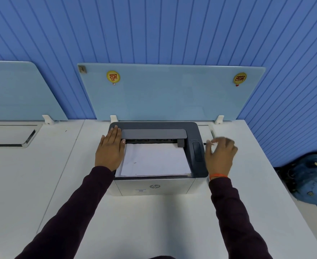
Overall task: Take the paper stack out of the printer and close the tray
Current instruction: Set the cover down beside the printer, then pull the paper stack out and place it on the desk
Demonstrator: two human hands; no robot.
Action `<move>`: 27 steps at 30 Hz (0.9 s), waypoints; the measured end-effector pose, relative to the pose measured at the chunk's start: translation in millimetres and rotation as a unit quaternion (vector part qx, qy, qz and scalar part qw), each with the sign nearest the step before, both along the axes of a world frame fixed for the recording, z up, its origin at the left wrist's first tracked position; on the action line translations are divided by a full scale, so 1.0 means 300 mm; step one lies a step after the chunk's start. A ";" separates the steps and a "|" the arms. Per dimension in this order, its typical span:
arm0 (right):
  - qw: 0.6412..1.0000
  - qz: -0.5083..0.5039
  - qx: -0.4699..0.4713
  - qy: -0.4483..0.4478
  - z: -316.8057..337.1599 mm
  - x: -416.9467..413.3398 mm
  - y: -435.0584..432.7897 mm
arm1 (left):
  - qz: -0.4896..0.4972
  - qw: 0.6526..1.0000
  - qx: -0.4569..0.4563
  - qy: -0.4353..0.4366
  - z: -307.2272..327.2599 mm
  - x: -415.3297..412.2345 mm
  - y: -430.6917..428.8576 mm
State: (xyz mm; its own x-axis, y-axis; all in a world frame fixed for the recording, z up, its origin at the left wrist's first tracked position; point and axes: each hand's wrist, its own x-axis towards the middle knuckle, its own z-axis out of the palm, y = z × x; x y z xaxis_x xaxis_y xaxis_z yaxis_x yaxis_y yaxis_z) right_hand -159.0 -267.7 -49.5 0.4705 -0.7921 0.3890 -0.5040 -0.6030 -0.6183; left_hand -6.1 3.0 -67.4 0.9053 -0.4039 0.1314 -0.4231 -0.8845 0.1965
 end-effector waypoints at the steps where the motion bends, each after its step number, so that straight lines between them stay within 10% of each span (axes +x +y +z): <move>1: 0.997 0.041 -0.047 -0.035 0.047 0.011 0.040 | 0.001 1.000 0.000 0.001 0.000 0.000 0.002; 4: 0.972 0.225 -0.040 0.045 0.126 0.007 0.169 | 0.005 1.000 -0.005 0.004 -0.001 0.004 0.005; 8: 0.850 0.408 -0.021 0.331 0.081 -0.023 0.258 | 0.007 1.000 -0.015 0.006 0.001 0.001 0.003; 27: 0.935 0.323 -0.146 -0.011 0.407 -0.113 0.260 | -0.004 1.000 -0.028 0.010 0.004 0.004 0.009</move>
State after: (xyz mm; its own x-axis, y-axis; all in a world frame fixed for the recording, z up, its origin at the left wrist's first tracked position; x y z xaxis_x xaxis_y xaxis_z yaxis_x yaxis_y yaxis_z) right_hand -192.9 -189.5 72.6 0.8035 -0.2043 0.5592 0.0344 -0.9218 -0.3862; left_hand -5.0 5.9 -66.2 0.9046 -0.4040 0.1357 -0.4260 -0.8684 0.2539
